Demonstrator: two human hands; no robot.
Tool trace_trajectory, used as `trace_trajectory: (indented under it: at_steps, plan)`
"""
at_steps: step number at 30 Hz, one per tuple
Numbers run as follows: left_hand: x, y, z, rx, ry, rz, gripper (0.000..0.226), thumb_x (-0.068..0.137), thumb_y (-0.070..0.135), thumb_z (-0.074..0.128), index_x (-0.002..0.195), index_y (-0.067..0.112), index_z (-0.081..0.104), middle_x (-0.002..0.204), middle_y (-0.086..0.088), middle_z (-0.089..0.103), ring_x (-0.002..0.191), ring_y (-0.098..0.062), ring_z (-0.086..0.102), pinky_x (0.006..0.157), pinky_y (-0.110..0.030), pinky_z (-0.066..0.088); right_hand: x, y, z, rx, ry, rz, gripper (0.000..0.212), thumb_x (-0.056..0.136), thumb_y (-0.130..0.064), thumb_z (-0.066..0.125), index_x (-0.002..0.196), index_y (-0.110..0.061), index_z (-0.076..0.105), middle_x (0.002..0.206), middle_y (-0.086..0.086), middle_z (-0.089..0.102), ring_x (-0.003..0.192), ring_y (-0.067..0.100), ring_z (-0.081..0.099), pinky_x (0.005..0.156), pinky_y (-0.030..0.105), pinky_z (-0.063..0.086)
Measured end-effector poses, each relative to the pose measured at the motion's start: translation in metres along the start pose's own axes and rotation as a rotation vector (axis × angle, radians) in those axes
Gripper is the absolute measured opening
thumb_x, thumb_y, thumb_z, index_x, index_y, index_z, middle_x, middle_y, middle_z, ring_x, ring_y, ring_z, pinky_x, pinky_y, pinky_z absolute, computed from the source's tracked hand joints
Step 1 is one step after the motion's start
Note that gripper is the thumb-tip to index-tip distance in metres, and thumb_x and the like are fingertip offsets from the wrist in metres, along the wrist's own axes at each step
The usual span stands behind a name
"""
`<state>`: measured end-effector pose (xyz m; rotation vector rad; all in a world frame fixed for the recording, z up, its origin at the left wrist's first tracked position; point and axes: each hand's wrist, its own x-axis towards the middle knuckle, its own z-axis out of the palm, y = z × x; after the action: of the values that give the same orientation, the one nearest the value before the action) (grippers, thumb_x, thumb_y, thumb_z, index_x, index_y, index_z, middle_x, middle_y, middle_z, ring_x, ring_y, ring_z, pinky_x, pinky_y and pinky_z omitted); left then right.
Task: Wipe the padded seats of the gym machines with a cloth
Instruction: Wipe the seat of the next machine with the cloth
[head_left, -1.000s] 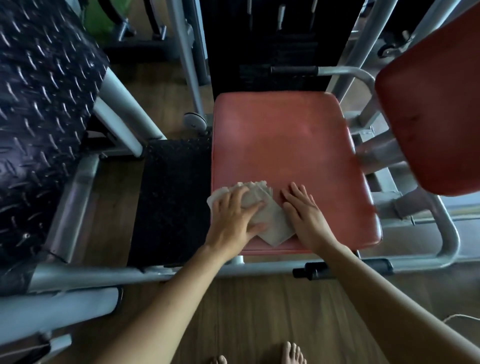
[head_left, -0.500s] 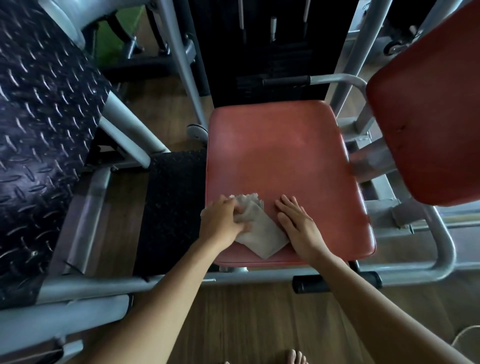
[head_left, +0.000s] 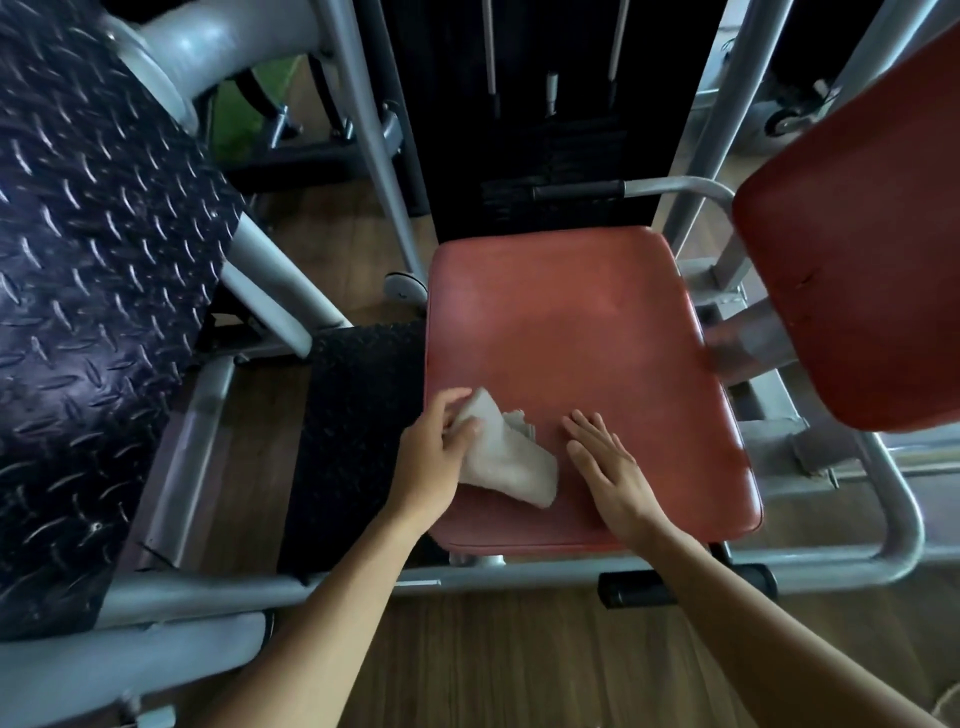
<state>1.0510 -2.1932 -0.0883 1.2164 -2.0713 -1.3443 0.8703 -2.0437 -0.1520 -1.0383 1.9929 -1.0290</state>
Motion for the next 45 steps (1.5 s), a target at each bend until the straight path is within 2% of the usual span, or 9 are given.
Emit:
trace_trajectory:
  at_steps: [7, 10, 14, 17, 22, 28, 32, 37, 45]
  plan:
    - [0.026, -0.021, -0.016, 0.194, -0.032, -0.164, 0.052, 0.094, 0.007, 0.052, 0.136, 0.030, 0.033, 0.103, -0.009, 0.064, 0.076, -0.018, 0.063, 0.061, -0.028, 0.047, -0.002, -0.007, 0.009, -0.058, 0.097, 0.029, 0.058, 0.098, -0.053, 0.037, 0.149, -0.027, 0.048, 0.158, -0.012, 0.038, 0.151, 0.001, 0.015, 0.117, 0.010, 0.006]
    - [0.011, -0.036, -0.018, 0.522, -0.106, -0.074, 0.056, 0.089, 0.016, 0.061, 0.134, 0.039, 0.039, 0.129, -0.003, 0.045, 0.108, -0.023, 0.054, 0.083, -0.038, 0.052, 0.000, -0.008, 0.011, -0.102, 0.097, 0.052, 0.060, 0.097, -0.055, 0.037, 0.149, -0.027, 0.048, 0.158, -0.014, 0.036, 0.152, 0.001, 0.014, 0.121, 0.019, 0.007]
    - [0.009, -0.031, -0.019, 0.629, -0.266, 0.254, 0.066, 0.095, 0.045, 0.060, 0.153, 0.023, 0.037, 0.165, -0.001, 0.020, 0.153, -0.024, 0.014, 0.125, -0.043, 0.017, 0.004, -0.011, 0.015, -0.129, 0.090, 0.093, 0.045, 0.106, -0.040, 0.043, 0.149, -0.027, 0.048, 0.159, -0.013, 0.035, 0.152, 0.002, 0.013, 0.121, 0.021, 0.005]
    - [0.015, -0.031, -0.005, 0.762, -0.521, 0.263, 0.098, 0.091, 0.066, 0.052, 0.161, 0.016, 0.005, 0.169, -0.003, -0.002, 0.156, -0.023, -0.007, 0.125, -0.038, -0.002, 0.007, -0.014, 0.022, -0.150, 0.125, 0.132, 0.044, 0.107, -0.036, 0.041, 0.150, -0.025, 0.047, 0.161, -0.011, 0.034, 0.153, 0.005, 0.012, 0.123, 0.024, 0.004]
    - [0.014, -0.048, 0.004, 0.853, -0.442, 0.407, 0.066, 0.106, 0.040, 0.039, 0.160, 0.013, 0.012, 0.169, -0.010, 0.002, 0.155, -0.035, -0.001, 0.126, -0.041, 0.003, 0.008, -0.017, 0.033, -0.219, 0.168, 0.147, 0.045, 0.108, -0.038, 0.039, 0.150, -0.026, 0.046, 0.163, -0.010, 0.030, 0.154, 0.007, 0.010, 0.125, 0.031, 0.003]
    - [0.012, -0.066, -0.035, 0.222, -0.227, 0.291, 0.066, 0.102, 0.024, 0.057, 0.159, 0.027, 0.023, 0.144, -0.011, 0.057, 0.127, -0.022, 0.059, 0.105, -0.032, 0.048, 0.005, -0.045, 0.055, -0.366, 0.179, 0.163, 0.050, 0.105, -0.040, 0.043, 0.154, -0.033, 0.036, 0.165, -0.004, 0.025, 0.156, 0.019, 0.009, 0.125, 0.041, 0.005]
    - [0.001, -0.085, -0.070, 0.056, -0.072, 0.126, 0.060, 0.103, 0.009, 0.051, 0.157, 0.025, 0.030, 0.155, -0.003, 0.044, 0.138, -0.007, 0.043, 0.103, 0.001, 0.028, 0.004, -0.057, 0.090, -0.502, 0.030, -0.012, 0.052, 0.106, -0.038, 0.044, 0.156, -0.035, 0.031, 0.168, -0.003, 0.016, 0.156, 0.015, 0.003, 0.125, 0.038, 0.001]
    - [-0.021, -0.127, -0.084, -0.039, -0.030, -0.005, 0.058, 0.103, 0.012, 0.052, 0.155, 0.033, 0.035, 0.157, 0.009, 0.040, 0.133, 0.009, 0.035, 0.097, 0.008, 0.025, -0.001, -0.035, 0.119, -0.785, 0.149, -0.090, 0.060, 0.102, -0.054, 0.021, 0.159, -0.037, 0.020, 0.170, 0.001, 0.007, 0.157, 0.023, -0.001, 0.127, 0.045, -0.001]
    - [-0.017, -0.188, -0.055, -0.391, 0.093, -0.079, 0.062, 0.100, 0.029, 0.059, 0.155, 0.030, 0.032, 0.153, 0.008, 0.046, 0.137, -0.007, 0.047, 0.117, -0.040, 0.039, -0.002, -0.032, 0.127, -0.821, 0.269, -0.130, 0.063, 0.097, -0.059, 0.019, 0.157, -0.041, 0.025, 0.168, -0.002, 0.016, 0.156, 0.018, 0.008, 0.127, 0.043, 0.008]
